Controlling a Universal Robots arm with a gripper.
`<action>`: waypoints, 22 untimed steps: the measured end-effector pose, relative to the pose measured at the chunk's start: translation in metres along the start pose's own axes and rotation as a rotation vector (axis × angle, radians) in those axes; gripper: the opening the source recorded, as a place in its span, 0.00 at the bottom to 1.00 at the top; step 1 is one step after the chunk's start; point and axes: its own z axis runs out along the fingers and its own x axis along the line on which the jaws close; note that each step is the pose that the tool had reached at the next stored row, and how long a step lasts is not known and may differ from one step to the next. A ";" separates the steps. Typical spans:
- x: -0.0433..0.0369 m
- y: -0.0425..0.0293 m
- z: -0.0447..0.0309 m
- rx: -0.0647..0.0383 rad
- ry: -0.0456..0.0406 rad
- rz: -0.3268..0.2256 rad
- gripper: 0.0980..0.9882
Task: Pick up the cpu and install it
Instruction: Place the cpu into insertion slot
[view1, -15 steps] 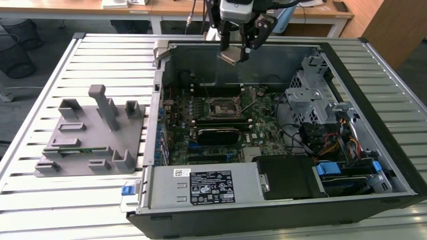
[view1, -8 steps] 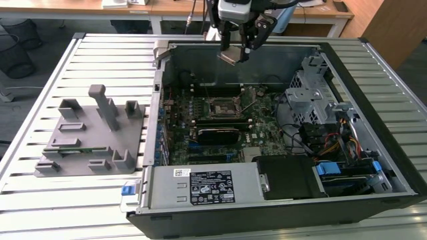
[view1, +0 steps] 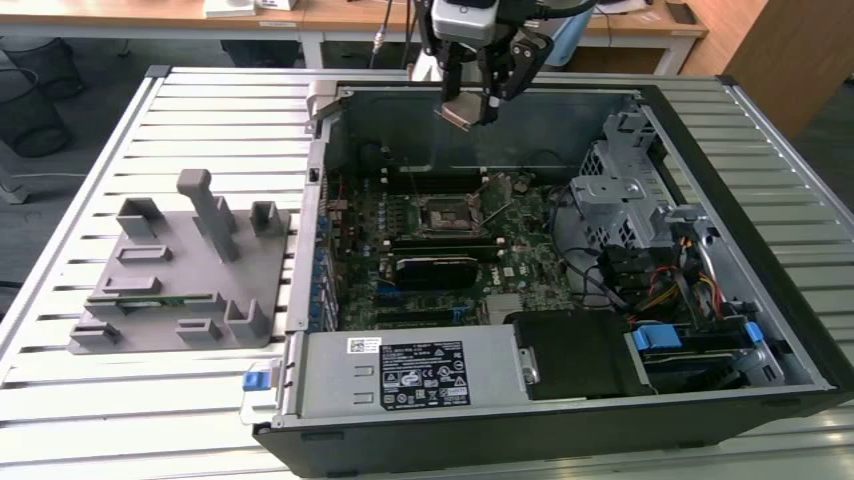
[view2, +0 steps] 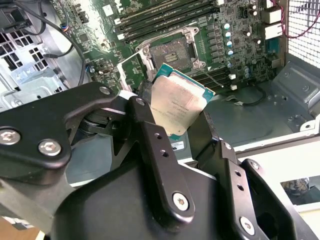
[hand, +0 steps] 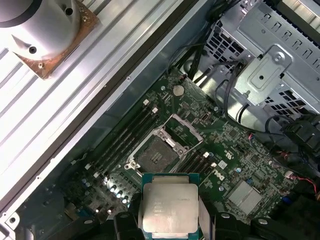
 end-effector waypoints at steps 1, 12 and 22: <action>0.0000 0.0000 0.0000 0.000 -0.0002 0.004 0.49; 0.0000 0.0000 0.0001 -0.001 -0.0024 0.047 0.49; 0.0001 0.0000 0.0007 -0.002 -0.0081 0.157 0.49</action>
